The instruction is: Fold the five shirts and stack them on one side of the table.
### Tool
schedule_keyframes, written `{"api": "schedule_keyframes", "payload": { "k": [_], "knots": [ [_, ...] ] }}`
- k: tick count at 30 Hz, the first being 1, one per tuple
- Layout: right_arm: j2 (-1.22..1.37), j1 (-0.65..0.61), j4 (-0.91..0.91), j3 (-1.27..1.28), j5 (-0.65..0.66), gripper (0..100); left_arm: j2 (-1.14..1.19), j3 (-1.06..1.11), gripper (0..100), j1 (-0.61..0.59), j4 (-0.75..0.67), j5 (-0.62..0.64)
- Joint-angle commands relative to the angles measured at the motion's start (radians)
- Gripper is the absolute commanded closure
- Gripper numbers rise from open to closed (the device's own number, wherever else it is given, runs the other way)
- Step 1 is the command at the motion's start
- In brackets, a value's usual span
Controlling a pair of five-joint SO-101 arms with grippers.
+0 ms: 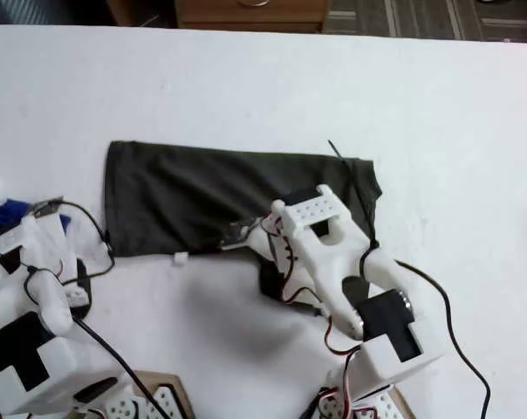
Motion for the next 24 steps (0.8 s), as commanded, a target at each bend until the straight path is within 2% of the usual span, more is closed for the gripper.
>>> {"api": "schedule_keyframes", "payload": {
  "k": [1,9,14,16,18,24],
  "knots": [
    [0.001,-0.018,-0.050,0.000,-0.003,71.6,0.003,-0.001,98,0.011,-0.041,-0.003],
    [0.001,-0.018,-0.073,0.017,-0.005,73.2,0.003,-0.001,98,0.011,-0.041,-0.003],
    [0.001,-0.018,-0.074,0.011,-0.038,99.5,0.003,-0.001,98,0.011,-0.041,-0.003],
    [0.001,-0.018,-0.074,0.009,-0.048,95.4,0.003,-0.001,98,0.011,-0.041,-0.003],
    [-0.001,-0.018,-0.076,0.009,-0.048,98.6,0.003,-0.001,98,0.011,-0.041,-0.003],
    [-0.012,0.005,-0.064,-0.041,-0.051,98.1,0.003,-0.001,98,0.011,-0.041,-0.003]
  ]
}}
